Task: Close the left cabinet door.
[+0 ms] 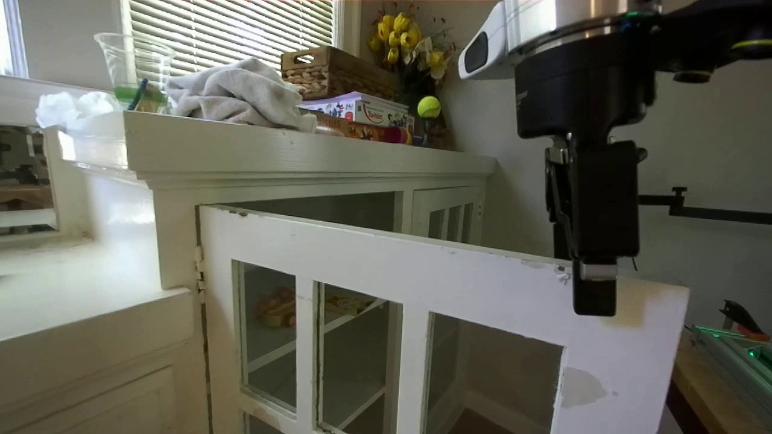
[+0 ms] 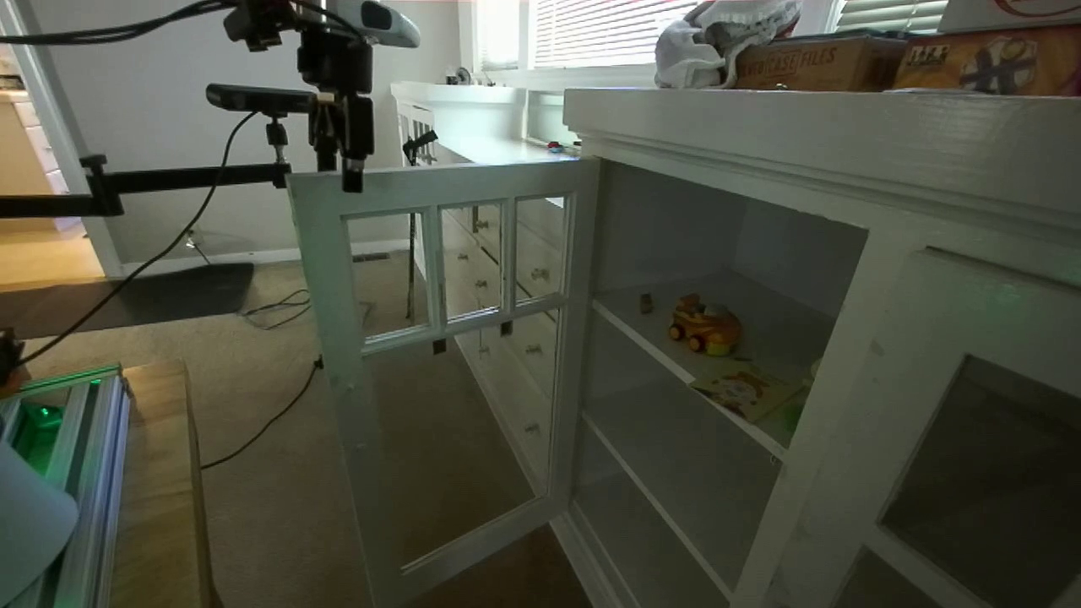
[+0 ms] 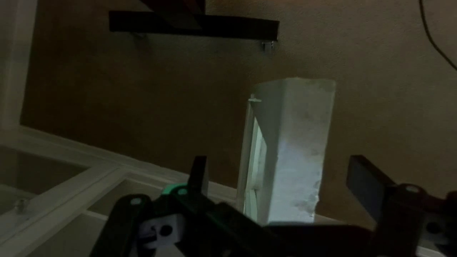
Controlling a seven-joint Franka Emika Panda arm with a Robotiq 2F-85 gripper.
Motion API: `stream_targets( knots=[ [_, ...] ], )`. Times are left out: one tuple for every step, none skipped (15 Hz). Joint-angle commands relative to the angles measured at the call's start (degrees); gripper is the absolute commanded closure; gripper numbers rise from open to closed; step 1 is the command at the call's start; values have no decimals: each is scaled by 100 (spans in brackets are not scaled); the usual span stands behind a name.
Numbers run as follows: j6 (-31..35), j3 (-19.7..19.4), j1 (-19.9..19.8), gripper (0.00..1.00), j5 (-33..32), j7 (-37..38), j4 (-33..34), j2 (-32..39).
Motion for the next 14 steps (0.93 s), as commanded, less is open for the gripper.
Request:
stream_targets(
  knots=[
    [-8,129,20,0,-948,373,82,58],
    [1,146,13,0,-1172,429,72,63],
    [-14,158,9,0,-1362,488,68,56],
    [-18,164,6,0,-1522,529,63,49],
    [-22,172,3,0,-1653,582,65,46],
    [-55,173,-10,0,-1829,613,63,35],
    [-69,167,-30,0,-2025,646,56,24],
    [-83,151,-50,0,-2195,663,53,9],
    [-125,120,-70,0,-2292,661,55,8],
    [-123,61,-98,0,-2353,621,47,21],
    [-149,-3,-116,0,-2299,548,46,50],
    [-106,-71,-163,0,-2295,510,16,65],
    [-83,-126,-201,0,-2308,499,-7,70],
    [-79,-171,-237,0,-2356,485,-17,72]
  ],
)
